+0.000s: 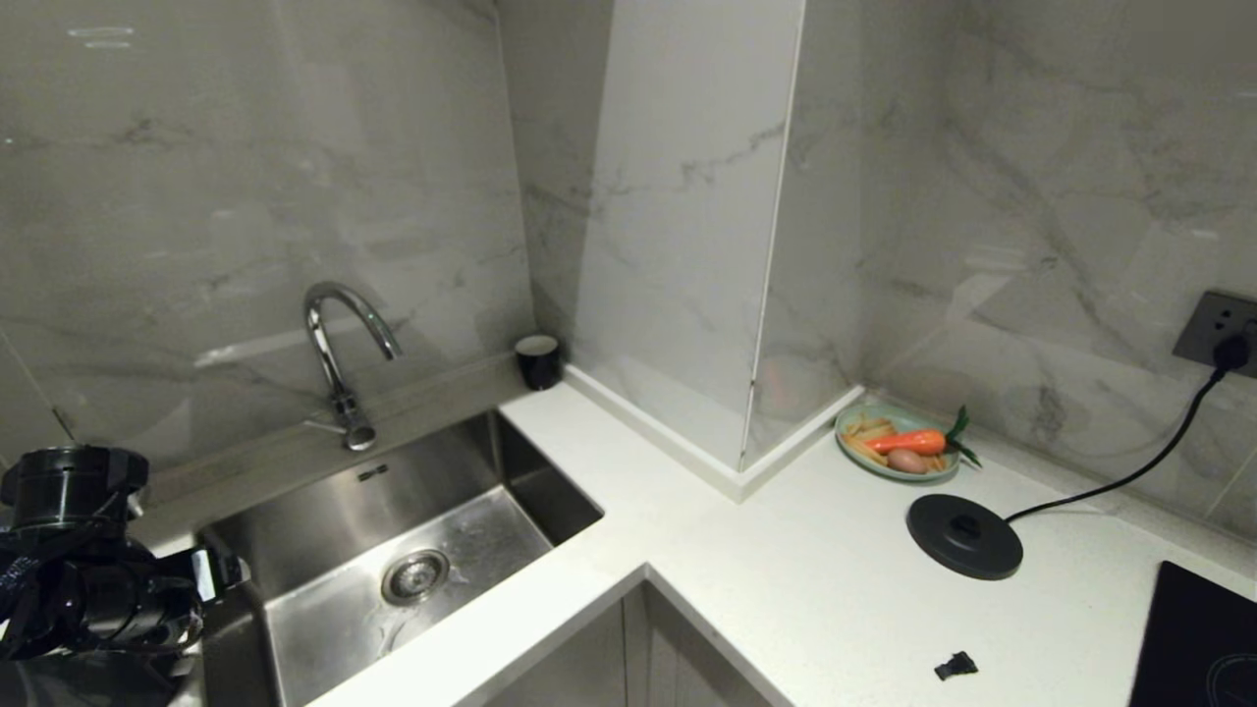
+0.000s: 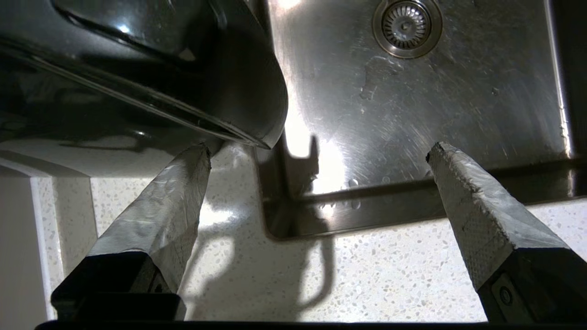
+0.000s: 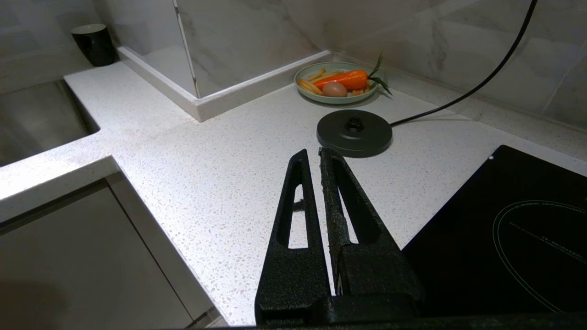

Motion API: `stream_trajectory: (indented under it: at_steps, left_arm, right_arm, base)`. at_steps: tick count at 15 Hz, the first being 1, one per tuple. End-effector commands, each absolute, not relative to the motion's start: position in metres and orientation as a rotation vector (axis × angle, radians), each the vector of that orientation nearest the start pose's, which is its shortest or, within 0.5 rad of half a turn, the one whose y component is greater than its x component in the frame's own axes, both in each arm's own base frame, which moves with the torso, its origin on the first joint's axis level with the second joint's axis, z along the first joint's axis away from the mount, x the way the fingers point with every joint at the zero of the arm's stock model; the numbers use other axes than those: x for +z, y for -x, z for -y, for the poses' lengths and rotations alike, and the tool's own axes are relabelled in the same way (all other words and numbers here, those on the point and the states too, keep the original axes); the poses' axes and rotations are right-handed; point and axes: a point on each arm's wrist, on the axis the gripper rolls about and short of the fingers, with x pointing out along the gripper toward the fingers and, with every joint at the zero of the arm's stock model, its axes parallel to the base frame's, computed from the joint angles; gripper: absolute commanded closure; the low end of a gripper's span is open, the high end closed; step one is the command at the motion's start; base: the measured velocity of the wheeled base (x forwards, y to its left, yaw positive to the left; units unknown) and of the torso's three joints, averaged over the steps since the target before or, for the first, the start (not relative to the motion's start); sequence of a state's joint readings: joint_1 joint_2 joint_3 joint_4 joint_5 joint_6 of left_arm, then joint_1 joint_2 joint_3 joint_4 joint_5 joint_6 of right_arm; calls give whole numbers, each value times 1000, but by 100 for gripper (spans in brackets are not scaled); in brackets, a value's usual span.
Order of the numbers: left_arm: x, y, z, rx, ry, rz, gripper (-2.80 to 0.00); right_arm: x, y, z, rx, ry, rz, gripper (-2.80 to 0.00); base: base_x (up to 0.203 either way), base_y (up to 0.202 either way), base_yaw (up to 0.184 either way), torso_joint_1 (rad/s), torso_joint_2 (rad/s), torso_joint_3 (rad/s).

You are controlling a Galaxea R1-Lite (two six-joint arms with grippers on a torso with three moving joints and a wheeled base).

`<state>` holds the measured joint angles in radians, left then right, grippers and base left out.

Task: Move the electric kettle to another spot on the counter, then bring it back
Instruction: Grab the kettle

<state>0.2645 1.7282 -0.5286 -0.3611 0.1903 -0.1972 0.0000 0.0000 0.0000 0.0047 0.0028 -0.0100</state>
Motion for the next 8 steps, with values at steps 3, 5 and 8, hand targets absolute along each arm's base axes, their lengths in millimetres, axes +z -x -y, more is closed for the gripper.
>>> stream_trajectory:
  at_steps: [3, 5, 8]
  left_arm:
    - [81, -247, -74, 518, 223, -804, -280]
    - [80, -251, -78, 527, 228, -793, -280]
    - [73, -258, -85, 541, 232, -754, -280]
  right_arm:
    - [75, 23, 0, 3, 11, -5, 0]
    - [75, 23, 0, 3, 10, -5, 0]
    - [75, 23, 0, 3, 11, -5, 0]
  base:
    - [0, 0, 0, 0, 0, 0]
    - [0, 0, 0, 0, 0, 0]
    - [0, 0, 0, 0, 0, 0]
